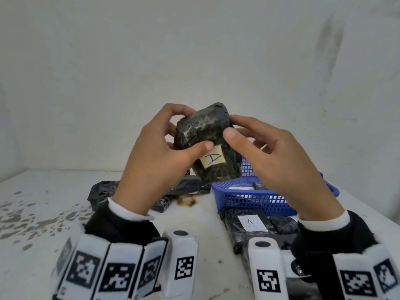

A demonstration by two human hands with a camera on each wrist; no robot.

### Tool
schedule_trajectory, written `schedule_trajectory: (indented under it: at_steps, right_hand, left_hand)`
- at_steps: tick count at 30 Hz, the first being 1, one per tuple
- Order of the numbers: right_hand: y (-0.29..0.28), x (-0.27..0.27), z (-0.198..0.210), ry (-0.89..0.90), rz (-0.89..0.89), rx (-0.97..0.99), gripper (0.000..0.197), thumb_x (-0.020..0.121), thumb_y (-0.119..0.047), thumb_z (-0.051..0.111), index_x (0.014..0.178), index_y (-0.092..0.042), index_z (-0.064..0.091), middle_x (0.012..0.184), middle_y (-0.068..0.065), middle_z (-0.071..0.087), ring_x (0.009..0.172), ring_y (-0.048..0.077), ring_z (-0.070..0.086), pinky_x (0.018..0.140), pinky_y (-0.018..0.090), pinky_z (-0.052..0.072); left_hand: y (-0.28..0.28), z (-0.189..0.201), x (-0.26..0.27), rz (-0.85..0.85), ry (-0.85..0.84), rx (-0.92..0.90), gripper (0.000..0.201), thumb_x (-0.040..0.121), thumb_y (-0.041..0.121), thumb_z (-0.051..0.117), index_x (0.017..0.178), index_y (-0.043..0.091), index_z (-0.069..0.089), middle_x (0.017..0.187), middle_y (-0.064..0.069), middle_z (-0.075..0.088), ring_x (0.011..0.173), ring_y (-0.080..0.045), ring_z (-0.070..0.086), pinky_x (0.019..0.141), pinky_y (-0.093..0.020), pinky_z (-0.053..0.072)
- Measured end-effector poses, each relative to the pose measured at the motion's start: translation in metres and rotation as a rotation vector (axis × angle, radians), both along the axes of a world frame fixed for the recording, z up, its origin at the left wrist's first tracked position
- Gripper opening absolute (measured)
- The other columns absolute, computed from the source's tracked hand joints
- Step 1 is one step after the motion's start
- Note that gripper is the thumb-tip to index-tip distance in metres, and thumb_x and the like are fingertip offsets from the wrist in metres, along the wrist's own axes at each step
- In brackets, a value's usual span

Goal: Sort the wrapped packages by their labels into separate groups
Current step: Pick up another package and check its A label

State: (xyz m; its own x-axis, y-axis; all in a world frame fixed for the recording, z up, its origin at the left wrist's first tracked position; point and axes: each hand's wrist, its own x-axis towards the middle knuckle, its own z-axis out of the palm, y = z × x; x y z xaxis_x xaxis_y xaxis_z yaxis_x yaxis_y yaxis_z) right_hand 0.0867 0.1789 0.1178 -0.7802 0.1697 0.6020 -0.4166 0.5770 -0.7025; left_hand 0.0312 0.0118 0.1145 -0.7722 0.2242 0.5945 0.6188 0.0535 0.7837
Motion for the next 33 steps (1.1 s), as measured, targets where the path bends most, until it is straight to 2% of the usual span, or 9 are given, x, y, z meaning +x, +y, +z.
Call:
schedule_trajectory:
  at_steps: [3, 6, 10, 13, 17, 22, 27, 29, 33]
  right_hand:
    - [-0.002, 0.000, 0.000, -0.058, 0.103, -0.126, 0.054, 0.078, -0.056, 0.061, 0.129, -0.041, 0.062, 0.094, -0.009, 0.071, 0.056, 0.007, 0.064, 0.056, 0.017, 0.049]
    - [0.002, -0.003, -0.002, -0.046, 0.131, -0.177, 0.044, 0.080, -0.045, 0.069, 0.123, -0.035, 0.066, 0.090, 0.005, 0.071, 0.059, 0.018, 0.067, 0.062, 0.032, 0.059]
    - [0.008, -0.001, -0.002, -0.075, 0.179, -0.225, 0.057, 0.066, -0.048, 0.075, 0.120, -0.033, 0.067, 0.098, 0.009, 0.072, 0.067, 0.024, 0.072, 0.070, 0.034, 0.061]
    - [0.010, -0.001, -0.002, -0.076, 0.192, -0.208, 0.057, 0.065, -0.042, 0.077, 0.120, -0.030, 0.067, 0.098, 0.006, 0.072, 0.066, 0.026, 0.072, 0.068, 0.036, 0.060]
    - [0.010, -0.001, -0.003, -0.072, 0.226, -0.226, 0.052, 0.065, -0.040, 0.078, 0.114, -0.028, 0.069, 0.100, 0.007, 0.072, 0.067, 0.031, 0.073, 0.070, 0.040, 0.062]
    - [0.010, -0.004, -0.004, -0.059, 0.255, -0.241, 0.043, 0.069, -0.035, 0.078, 0.111, -0.024, 0.071, 0.098, 0.008, 0.072, 0.070, 0.030, 0.074, 0.074, 0.034, 0.061]
    - [0.011, -0.008, -0.006, -0.026, 0.258, -0.247, 0.038, 0.070, -0.036, 0.076, 0.107, -0.026, 0.073, 0.103, 0.005, 0.072, 0.079, 0.032, 0.074, 0.084, 0.041, 0.061]
    - [0.011, -0.008, -0.007, -0.006, 0.254, -0.240, 0.038, 0.071, -0.037, 0.076, 0.108, -0.025, 0.073, 0.106, 0.003, 0.071, 0.085, 0.031, 0.074, 0.088, 0.043, 0.060]
    - [0.009, -0.009, -0.007, -0.002, 0.248, -0.245, 0.031, 0.076, -0.041, 0.073, 0.102, -0.025, 0.075, 0.113, 0.004, 0.071, 0.094, 0.026, 0.073, 0.086, 0.039, 0.058]
  left_hand:
    - [-0.001, 0.001, 0.002, -0.035, 0.055, -0.101, 0.047, 0.069, 0.025, 0.085, 0.108, 0.039, 0.062, 0.088, 0.000, 0.062, 0.075, -0.015, 0.071, 0.073, -0.041, 0.060]
    - [0.002, 0.001, 0.002, -0.057, 0.018, -0.160, 0.055, 0.067, 0.045, 0.080, 0.119, 0.039, 0.061, 0.096, 0.009, 0.065, 0.088, -0.009, 0.069, 0.083, -0.035, 0.058]
    - [0.003, 0.000, -0.002, -0.078, -0.014, -0.095, 0.036, 0.068, 0.049, 0.067, 0.101, 0.034, 0.071, 0.096, 0.009, 0.074, 0.092, -0.015, 0.071, 0.090, -0.046, 0.054]
    - [0.002, 0.001, 0.000, -0.104, -0.024, -0.070, 0.040, 0.065, 0.061, 0.065, 0.095, 0.035, 0.073, 0.092, 0.004, 0.073, 0.089, -0.026, 0.071, 0.091, -0.051, 0.054]
    - [0.001, 0.002, 0.001, -0.094, -0.011, -0.033, 0.038, 0.065, 0.058, 0.066, 0.094, 0.035, 0.072, 0.089, 0.005, 0.070, 0.088, -0.033, 0.070, 0.090, -0.052, 0.054]
    - [0.001, 0.001, -0.002, -0.048, -0.023, -0.032, 0.028, 0.068, 0.051, 0.067, 0.092, 0.036, 0.072, 0.075, 0.015, 0.061, 0.084, -0.035, 0.068, 0.085, -0.052, 0.056]
    - [0.002, 0.001, -0.001, -0.040, -0.102, -0.061, 0.028, 0.073, 0.061, 0.063, 0.091, 0.040, 0.070, 0.091, 0.002, 0.071, 0.086, -0.025, 0.071, 0.086, -0.045, 0.057]
    - [0.002, 0.001, 0.000, -0.067, -0.187, -0.111, 0.032, 0.083, 0.060, 0.062, 0.099, 0.033, 0.067, 0.098, -0.004, 0.071, 0.086, -0.026, 0.072, 0.082, -0.040, 0.059]
    - [0.001, 0.005, 0.002, -0.175, -0.300, -0.067, 0.025, 0.094, 0.037, 0.055, 0.101, 0.014, 0.063, 0.104, -0.012, 0.071, 0.079, -0.026, 0.074, 0.067, -0.032, 0.061]
